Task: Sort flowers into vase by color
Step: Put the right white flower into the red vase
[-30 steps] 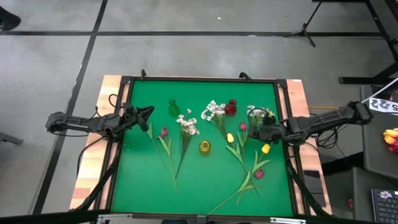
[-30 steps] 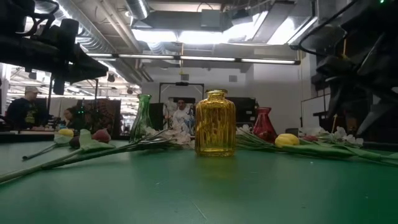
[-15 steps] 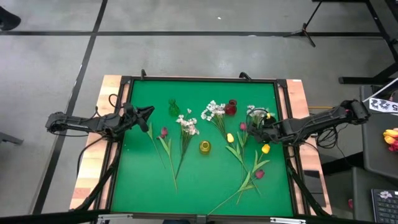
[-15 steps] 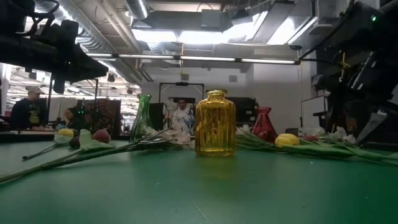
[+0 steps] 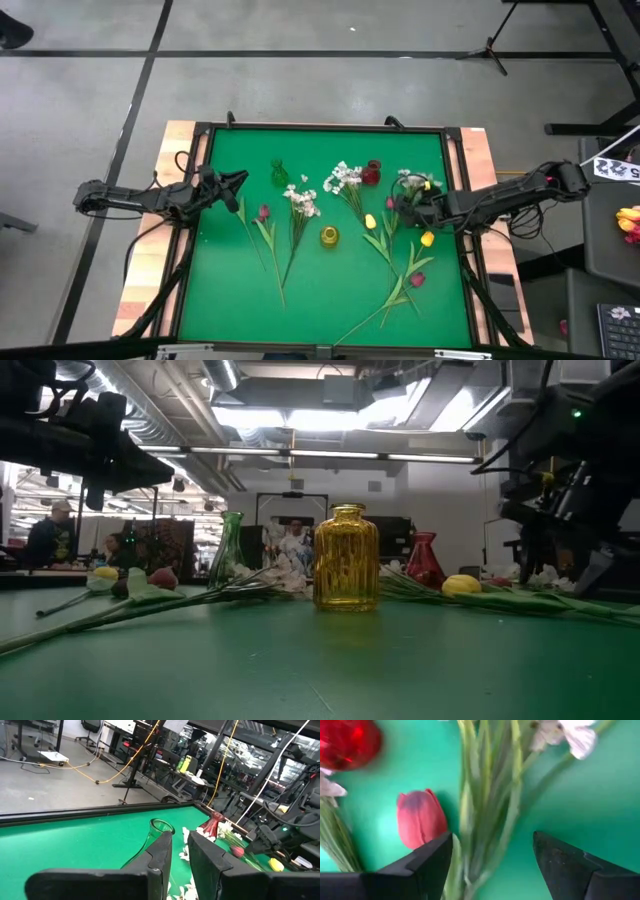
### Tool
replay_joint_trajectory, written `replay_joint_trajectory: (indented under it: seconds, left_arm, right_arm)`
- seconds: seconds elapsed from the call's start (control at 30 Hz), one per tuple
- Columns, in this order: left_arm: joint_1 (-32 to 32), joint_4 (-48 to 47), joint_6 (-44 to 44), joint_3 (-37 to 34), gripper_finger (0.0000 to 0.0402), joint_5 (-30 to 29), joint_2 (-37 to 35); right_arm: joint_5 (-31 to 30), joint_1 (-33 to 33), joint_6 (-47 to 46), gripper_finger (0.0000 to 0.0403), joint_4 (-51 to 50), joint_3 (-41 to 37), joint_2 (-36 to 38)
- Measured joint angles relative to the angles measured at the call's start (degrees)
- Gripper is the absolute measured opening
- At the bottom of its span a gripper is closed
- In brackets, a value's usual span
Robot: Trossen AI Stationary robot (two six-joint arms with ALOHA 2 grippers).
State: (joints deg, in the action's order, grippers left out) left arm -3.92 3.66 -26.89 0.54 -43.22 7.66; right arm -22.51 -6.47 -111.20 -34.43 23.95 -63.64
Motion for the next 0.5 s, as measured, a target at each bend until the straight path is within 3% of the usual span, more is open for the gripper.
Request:
replay_joint_trajectory:
  seconds: [0.5]
  left_arm:
    - [0.00, 0.00, 0.26, 0.00, 0.0061, -0.02, 0.00]
  right_arm:
    - [1.74, 5.10, 5.09, 0.0275, 0.30, -0.38, 0.02]
